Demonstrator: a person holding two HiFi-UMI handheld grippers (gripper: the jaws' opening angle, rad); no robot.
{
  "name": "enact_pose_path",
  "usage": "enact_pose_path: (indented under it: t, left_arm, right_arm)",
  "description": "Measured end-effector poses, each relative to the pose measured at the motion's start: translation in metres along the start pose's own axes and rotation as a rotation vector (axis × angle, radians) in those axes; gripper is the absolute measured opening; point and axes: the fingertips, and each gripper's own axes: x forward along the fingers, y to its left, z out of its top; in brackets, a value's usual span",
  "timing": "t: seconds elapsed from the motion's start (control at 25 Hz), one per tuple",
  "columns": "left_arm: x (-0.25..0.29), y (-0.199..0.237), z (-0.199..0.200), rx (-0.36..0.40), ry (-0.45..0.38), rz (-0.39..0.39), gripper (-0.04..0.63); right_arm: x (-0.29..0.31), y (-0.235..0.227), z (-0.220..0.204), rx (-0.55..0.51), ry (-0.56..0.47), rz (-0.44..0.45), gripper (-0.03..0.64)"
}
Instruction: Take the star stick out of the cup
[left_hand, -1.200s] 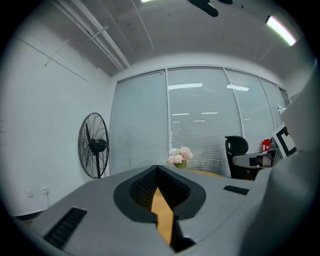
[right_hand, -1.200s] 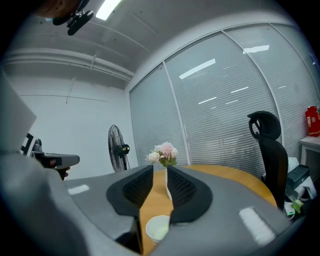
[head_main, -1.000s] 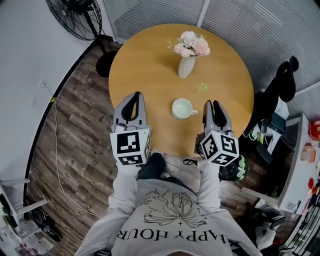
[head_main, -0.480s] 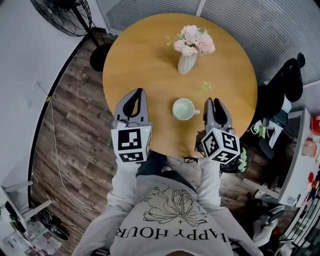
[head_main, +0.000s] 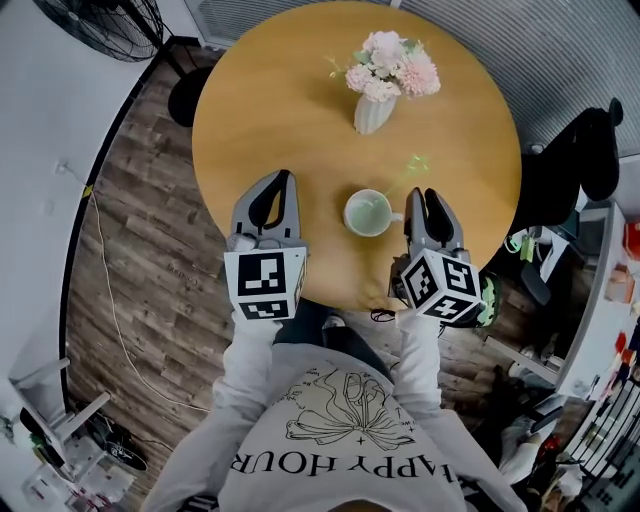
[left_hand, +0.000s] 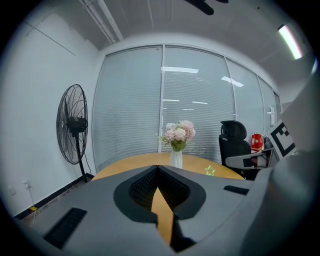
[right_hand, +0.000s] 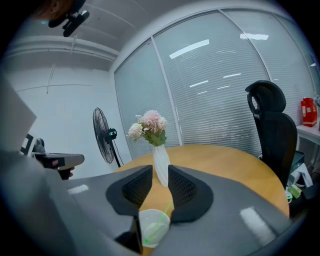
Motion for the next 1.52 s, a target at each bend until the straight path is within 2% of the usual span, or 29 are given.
enact_pose_path:
  t: [0.72, 1.36, 1.52]
  left_arm:
    - [0.039, -0.015, -0.034, -0.009, 0.077, -0.066, 0.006]
    - [0.066, -0.010, -0.057, -0.015, 0.135, -0.084, 0.006]
    - [0.071, -0.009, -0.064, -0.016, 0.150, -0.084, 0.006]
  right_arm:
    - [0.033, -0.016, -0.044, 0.039, 0.102, -0.012, 0.107]
    - [0.064, -0.034, -0.074, 0.066, 0.169, -0.046, 0.107]
    - [0.071, -0.037, -0.081, 0.099, 0.176, -0.046, 0.107]
